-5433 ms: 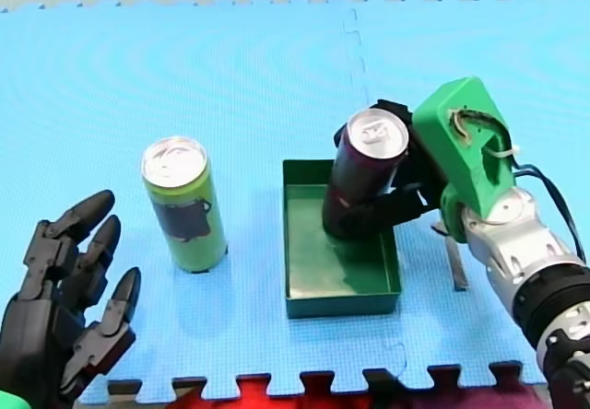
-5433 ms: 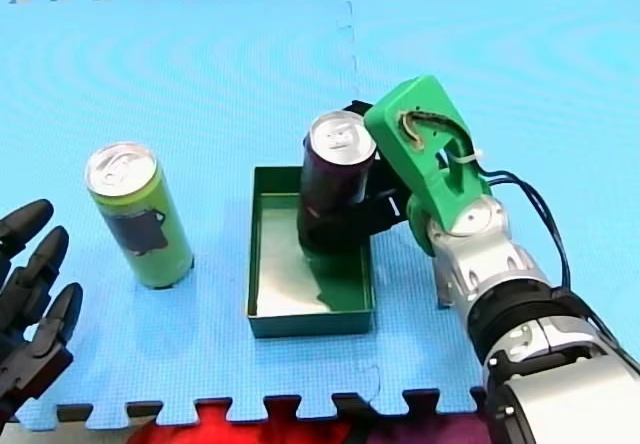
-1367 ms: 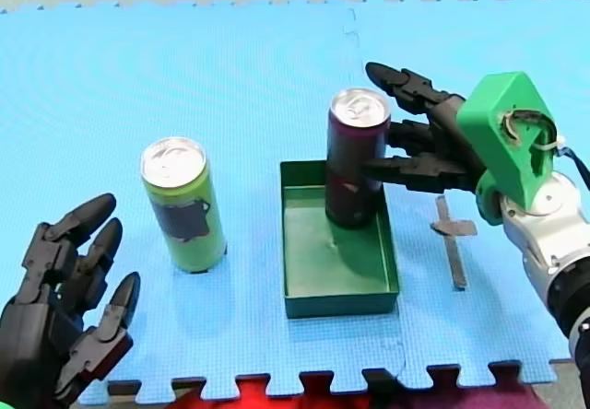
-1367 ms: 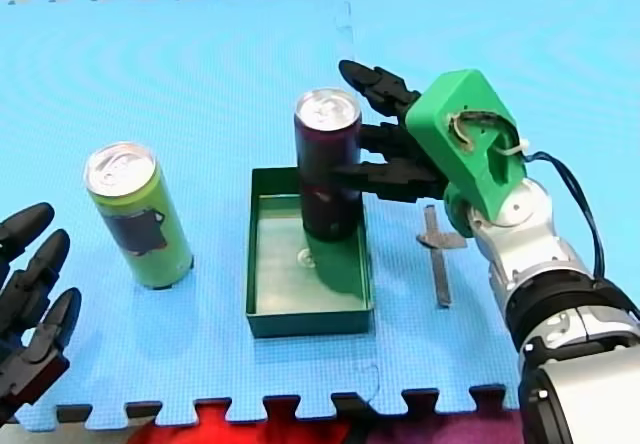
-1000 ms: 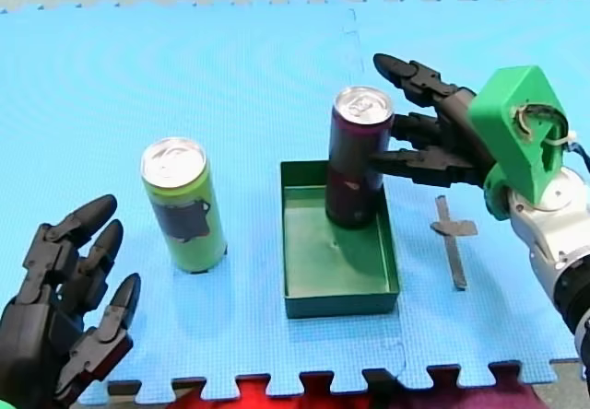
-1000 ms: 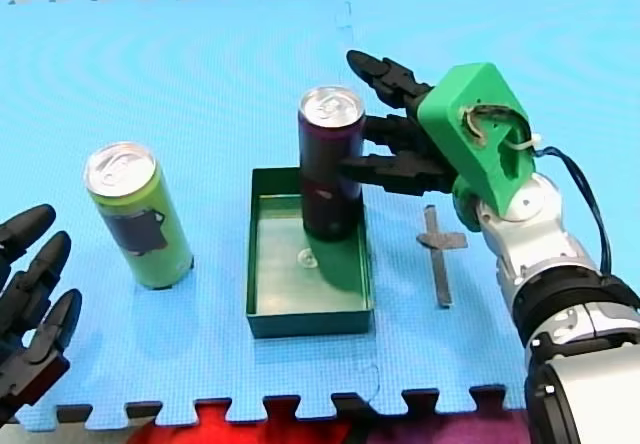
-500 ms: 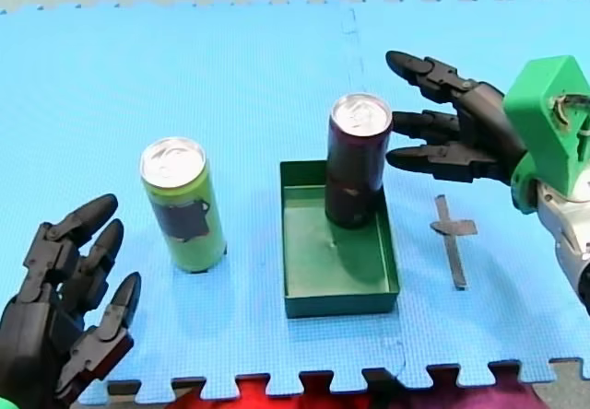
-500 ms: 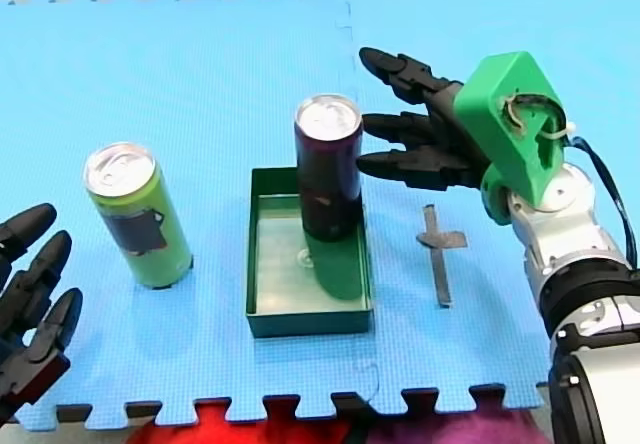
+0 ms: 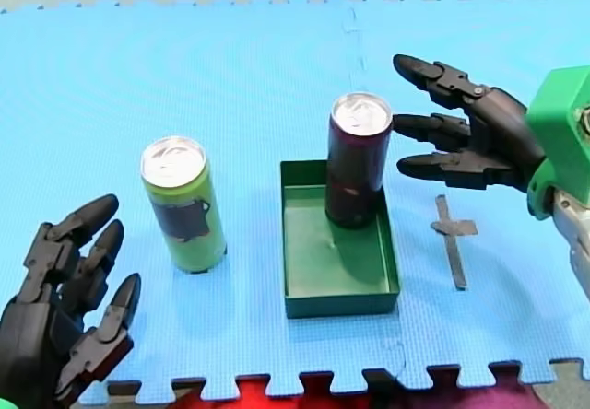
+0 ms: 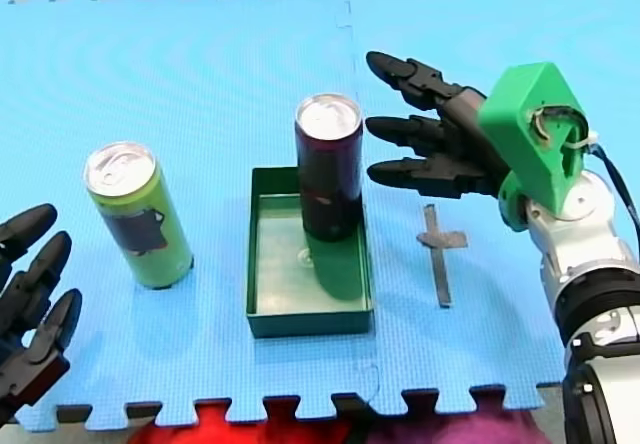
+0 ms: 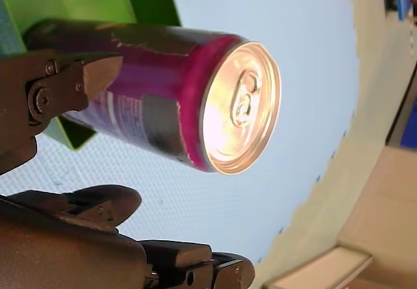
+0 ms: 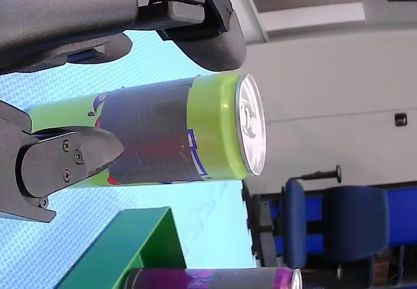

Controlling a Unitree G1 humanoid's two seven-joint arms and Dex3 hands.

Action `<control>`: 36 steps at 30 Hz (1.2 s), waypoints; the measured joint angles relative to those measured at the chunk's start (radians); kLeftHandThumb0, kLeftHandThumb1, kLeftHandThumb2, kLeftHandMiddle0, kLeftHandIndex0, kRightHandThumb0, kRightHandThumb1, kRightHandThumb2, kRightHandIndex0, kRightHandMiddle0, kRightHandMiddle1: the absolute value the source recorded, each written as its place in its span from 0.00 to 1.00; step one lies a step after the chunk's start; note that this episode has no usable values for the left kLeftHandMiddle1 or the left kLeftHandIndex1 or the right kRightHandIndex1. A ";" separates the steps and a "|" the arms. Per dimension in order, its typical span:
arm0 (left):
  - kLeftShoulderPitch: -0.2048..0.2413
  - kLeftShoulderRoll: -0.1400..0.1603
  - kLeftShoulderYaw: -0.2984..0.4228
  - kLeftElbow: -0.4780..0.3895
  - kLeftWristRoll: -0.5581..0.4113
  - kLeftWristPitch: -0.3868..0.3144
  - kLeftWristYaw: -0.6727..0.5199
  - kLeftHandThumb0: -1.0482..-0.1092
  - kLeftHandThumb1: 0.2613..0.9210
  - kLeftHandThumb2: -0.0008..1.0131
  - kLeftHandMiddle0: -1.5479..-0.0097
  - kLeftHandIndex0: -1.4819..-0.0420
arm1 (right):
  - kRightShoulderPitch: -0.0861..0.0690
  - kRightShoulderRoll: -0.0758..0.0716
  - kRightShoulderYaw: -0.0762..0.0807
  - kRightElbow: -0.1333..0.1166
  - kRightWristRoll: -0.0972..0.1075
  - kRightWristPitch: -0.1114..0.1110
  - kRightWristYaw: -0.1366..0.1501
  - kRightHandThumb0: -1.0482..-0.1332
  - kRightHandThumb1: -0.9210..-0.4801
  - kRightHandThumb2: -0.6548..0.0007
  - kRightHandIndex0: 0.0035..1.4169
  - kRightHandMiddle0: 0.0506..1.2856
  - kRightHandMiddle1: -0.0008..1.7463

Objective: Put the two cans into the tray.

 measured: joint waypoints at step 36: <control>-0.015 0.009 0.032 0.035 0.025 -0.019 0.027 0.00 1.00 0.52 0.78 0.95 | 0.150 -0.141 -0.083 -0.071 0.091 -0.072 0.044 0.07 0.16 1.00 0.25 0.07 0.00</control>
